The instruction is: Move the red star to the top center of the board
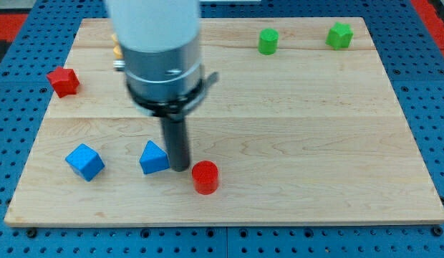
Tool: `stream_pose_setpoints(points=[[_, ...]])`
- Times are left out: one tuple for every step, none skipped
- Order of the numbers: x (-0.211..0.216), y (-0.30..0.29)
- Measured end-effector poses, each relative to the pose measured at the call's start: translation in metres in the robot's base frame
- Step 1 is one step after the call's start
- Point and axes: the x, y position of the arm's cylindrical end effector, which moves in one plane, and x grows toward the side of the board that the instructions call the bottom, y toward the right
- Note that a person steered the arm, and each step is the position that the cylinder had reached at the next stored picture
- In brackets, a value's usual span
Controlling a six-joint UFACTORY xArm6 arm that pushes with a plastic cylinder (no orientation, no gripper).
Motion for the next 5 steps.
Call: stream_pose_setpoints(points=[[-0.011,-0.043],[-0.021,-0.027],[-0.066,-0.017],[-0.078,-0.104],[-0.088,-0.218]])
